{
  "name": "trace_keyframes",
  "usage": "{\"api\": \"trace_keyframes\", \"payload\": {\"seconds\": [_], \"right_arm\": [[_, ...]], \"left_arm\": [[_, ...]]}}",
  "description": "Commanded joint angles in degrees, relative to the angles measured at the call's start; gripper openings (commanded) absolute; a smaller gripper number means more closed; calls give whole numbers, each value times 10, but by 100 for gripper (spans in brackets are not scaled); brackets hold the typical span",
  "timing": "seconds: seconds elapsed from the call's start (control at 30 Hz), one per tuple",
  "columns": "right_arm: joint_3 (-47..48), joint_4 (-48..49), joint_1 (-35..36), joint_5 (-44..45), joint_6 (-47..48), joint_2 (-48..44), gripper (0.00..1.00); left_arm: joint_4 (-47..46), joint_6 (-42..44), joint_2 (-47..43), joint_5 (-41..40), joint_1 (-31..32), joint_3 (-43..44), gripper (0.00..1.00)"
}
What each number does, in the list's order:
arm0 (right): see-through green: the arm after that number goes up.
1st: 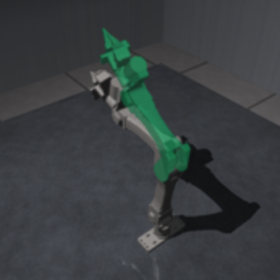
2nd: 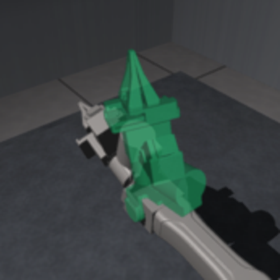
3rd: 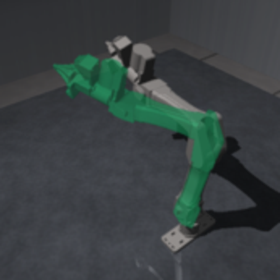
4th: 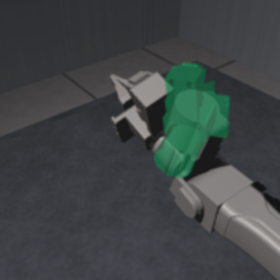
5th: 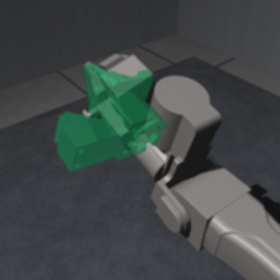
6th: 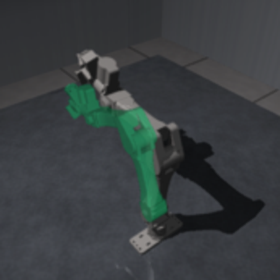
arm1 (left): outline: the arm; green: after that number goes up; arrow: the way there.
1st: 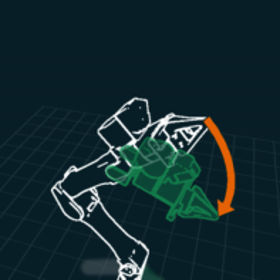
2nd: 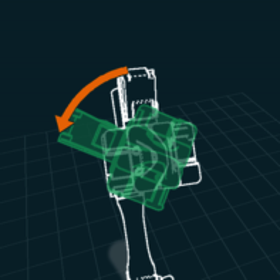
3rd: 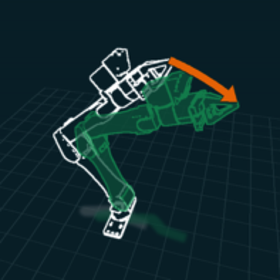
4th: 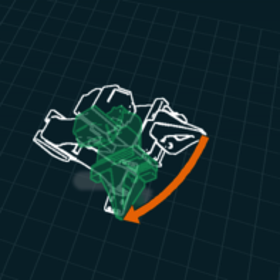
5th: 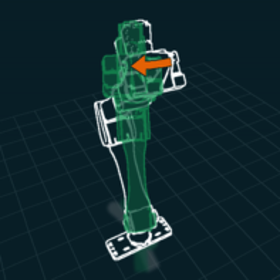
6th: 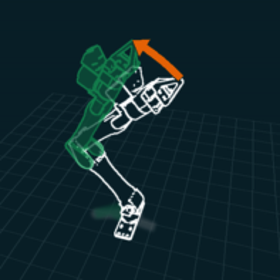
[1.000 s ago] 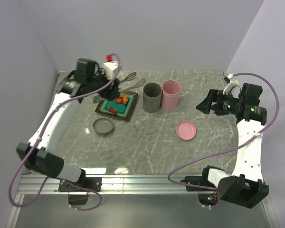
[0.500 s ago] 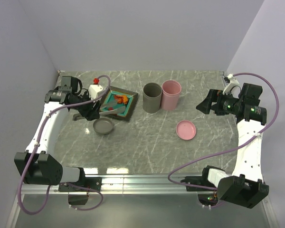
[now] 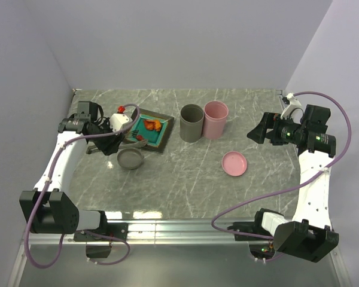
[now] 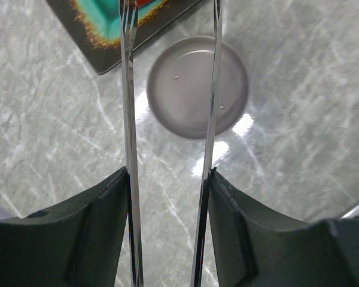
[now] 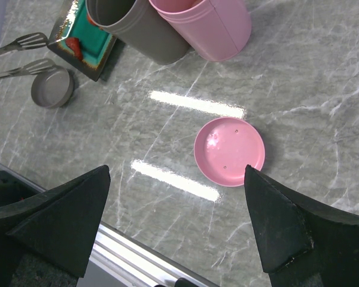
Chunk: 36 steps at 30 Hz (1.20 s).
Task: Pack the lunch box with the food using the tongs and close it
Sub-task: Pick up the food using the clamp
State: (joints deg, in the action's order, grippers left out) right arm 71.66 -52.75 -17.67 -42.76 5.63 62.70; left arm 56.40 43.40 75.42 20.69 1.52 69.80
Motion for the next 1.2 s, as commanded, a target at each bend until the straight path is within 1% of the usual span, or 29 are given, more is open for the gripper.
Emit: {"api": "trace_keyframes", "payload": {"seconds": [0.0,0.23,0.7,1.0,1.17], "right_arm": [[4,4,-5,-8,4,-11,100],[6,1,-5,-7,3,-12,100],[7,1,-5,-7,3,-7,100],[9,1,-5,-7,2,-6,100],[6,-1,-4,-2,3,-11,100]], "left_arm": [[-46,18,-11,-23,-1,-3,57],[-74,3,16,-39,-2,-4,57],[-68,15,35,-42,1,-6,57],[-81,5,46,-50,23,-14,57],[-96,-8,63,-67,35,-17,57]]}}
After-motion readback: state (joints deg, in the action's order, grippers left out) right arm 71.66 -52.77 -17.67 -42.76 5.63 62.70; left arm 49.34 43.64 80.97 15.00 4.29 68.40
